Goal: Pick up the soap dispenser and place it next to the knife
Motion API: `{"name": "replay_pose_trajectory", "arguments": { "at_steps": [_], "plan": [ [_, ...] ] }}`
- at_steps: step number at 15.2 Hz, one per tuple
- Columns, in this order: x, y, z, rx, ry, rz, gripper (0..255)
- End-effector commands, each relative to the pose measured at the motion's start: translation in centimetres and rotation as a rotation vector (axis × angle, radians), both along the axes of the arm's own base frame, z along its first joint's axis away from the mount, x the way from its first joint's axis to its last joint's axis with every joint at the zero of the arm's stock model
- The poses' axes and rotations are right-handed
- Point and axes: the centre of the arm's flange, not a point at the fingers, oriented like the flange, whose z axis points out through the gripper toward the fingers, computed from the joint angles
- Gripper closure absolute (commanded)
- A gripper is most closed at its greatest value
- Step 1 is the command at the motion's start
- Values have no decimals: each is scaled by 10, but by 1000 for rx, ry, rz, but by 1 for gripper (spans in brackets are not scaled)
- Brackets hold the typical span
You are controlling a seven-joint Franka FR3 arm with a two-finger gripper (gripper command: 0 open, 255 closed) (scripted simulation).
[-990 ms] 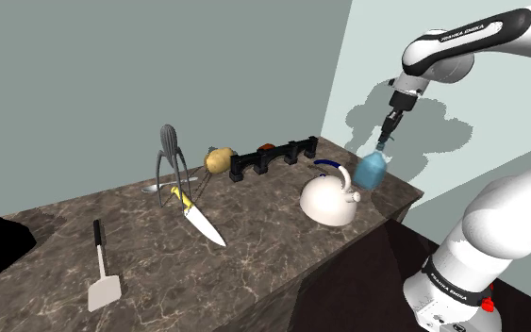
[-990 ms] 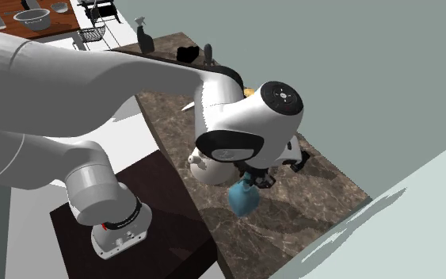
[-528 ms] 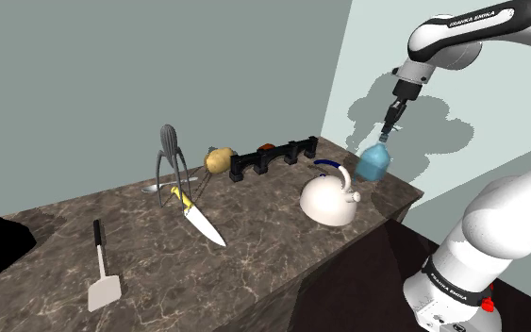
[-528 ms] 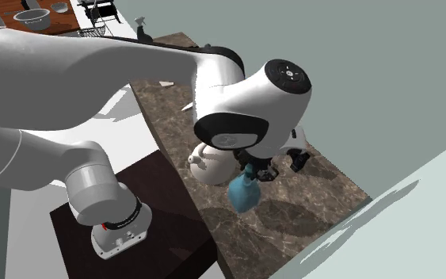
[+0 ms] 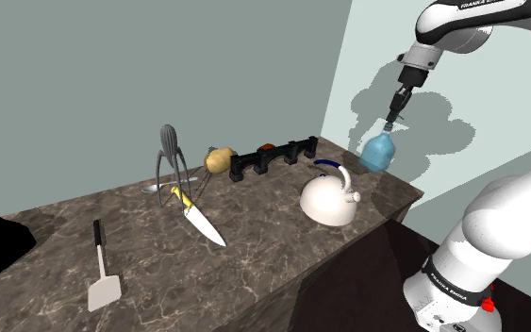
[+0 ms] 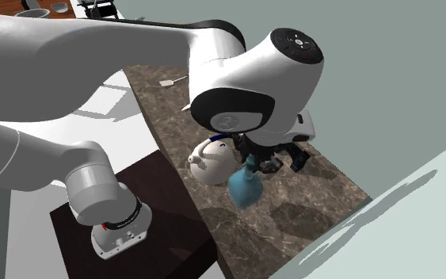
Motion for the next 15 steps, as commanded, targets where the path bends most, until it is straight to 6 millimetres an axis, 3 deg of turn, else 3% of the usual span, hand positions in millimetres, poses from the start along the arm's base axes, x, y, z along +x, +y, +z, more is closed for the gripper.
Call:
{"name": "replay_pose_trajectory", "arguments": {
  "at_steps": [1, 15],
  "plan": [
    [0, 0, 11, 0, 0, 0, 255],
    [0, 0, 85, 0, 0, 0, 255]
  ]
}}
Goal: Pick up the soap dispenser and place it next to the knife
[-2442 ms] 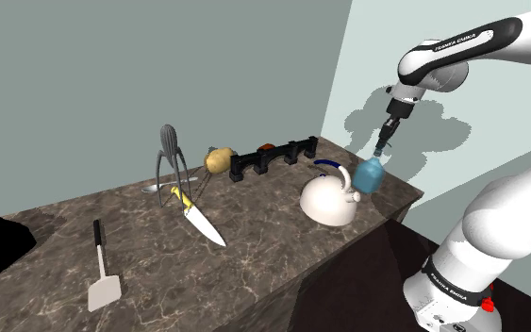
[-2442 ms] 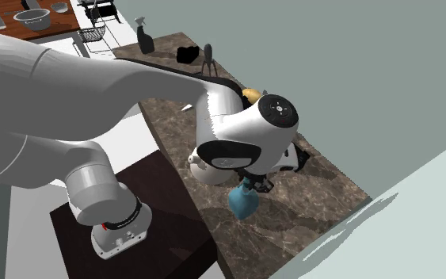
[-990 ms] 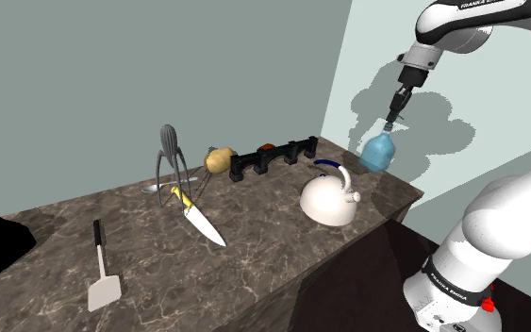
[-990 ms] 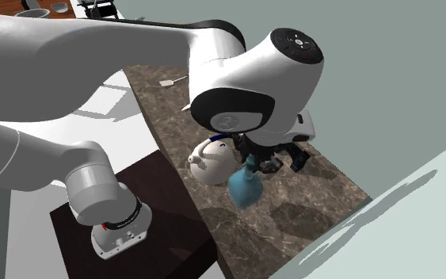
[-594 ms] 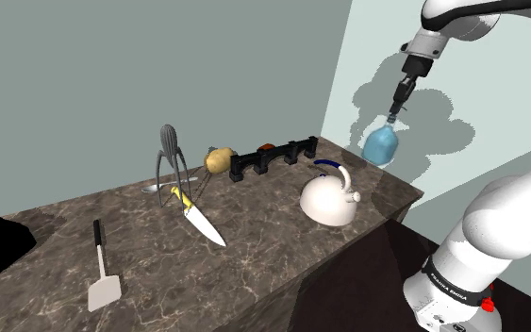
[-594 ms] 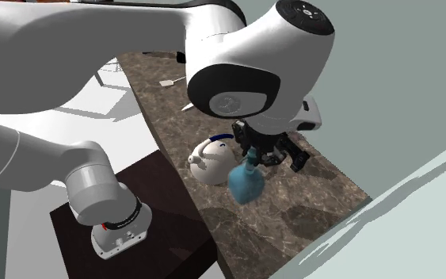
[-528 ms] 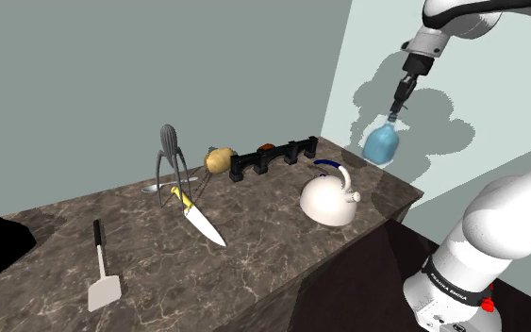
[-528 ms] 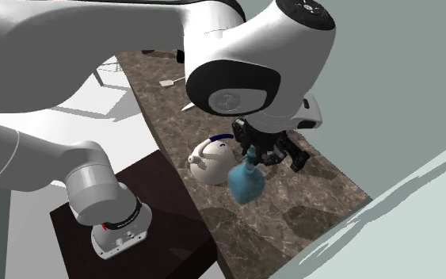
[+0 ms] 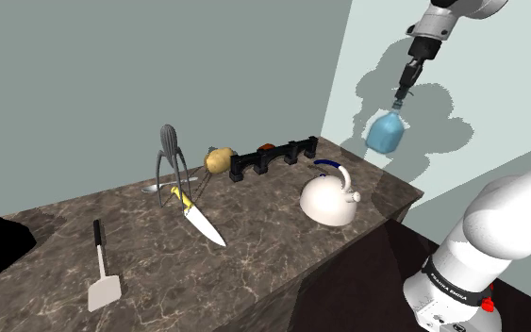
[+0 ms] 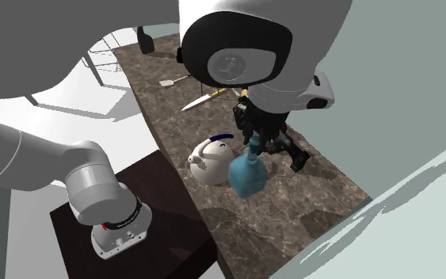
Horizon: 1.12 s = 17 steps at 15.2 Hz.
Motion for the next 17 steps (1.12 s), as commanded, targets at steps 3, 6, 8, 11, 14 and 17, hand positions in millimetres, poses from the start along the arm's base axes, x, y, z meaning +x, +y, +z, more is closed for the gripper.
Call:
{"name": "replay_pose_trajectory", "arguments": {
  "at_steps": [3, 6, 8, 11, 14, 17],
  "plan": [
    [0, 0, 21, 0, 0, 0, 255],
    [0, 0, 36, 0, 0, 0, 255],
    [0, 0, 47, 0, 0, 0, 255],
    [0, 0, 63, 0, 0, 0, 255],
    [0, 0, 79, 0, 0, 0, 255],
    [0, 0, 95, 0, 0, 0, 255]
  ]
}}
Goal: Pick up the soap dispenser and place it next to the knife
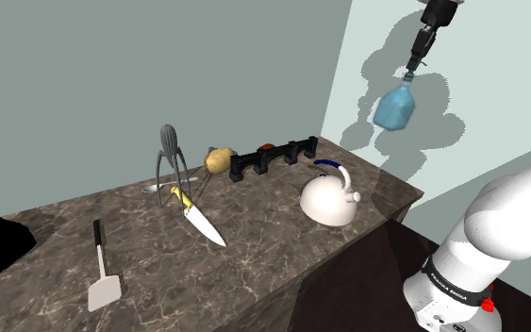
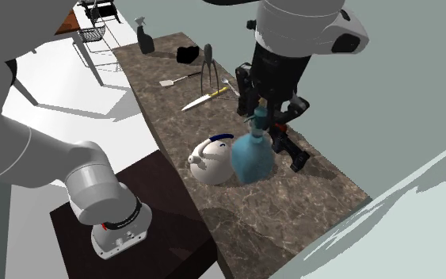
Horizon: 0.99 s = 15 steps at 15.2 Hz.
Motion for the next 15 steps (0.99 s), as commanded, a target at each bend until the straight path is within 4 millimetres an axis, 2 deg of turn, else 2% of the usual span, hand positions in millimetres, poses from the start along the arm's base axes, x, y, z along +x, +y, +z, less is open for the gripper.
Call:
{"name": "replay_pose_trajectory", "arguments": {
  "at_steps": [1, 4, 15],
  "plan": [
    [0, 1, 11, 0, 0, 0, 255],
    [0, 1, 24, 0, 0, 0, 255],
    [39, 141, 25, 0, 0, 0, 255]
  ]
}}
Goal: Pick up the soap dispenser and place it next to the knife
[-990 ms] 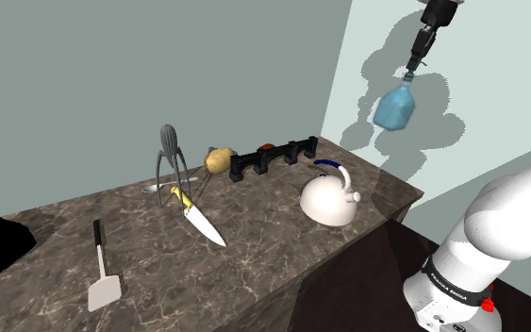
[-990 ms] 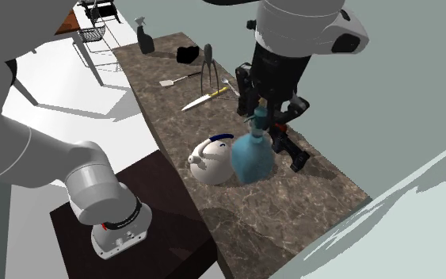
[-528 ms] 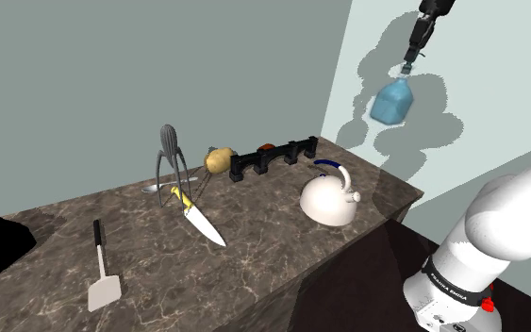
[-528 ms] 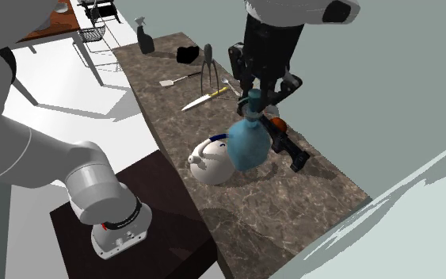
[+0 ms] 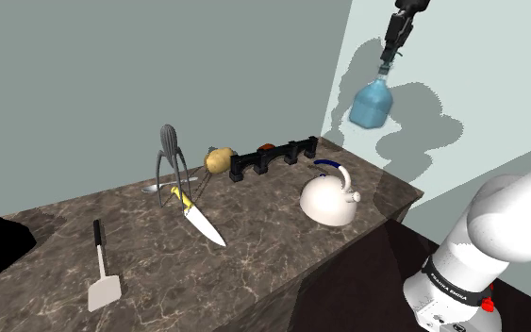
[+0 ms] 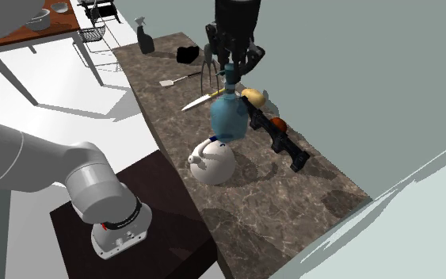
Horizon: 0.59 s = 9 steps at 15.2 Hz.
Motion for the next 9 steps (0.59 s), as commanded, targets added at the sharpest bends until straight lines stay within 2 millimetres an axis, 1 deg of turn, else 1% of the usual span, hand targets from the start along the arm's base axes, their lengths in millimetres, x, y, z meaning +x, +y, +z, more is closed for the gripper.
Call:
{"name": "replay_pose_trajectory", "arguments": {
  "at_steps": [1, 9],
  "plan": [
    [7, 25, 1, 0, -1, -1, 255],
    [36, 127, 2, 0, -1, -1, 255]
  ]
}}
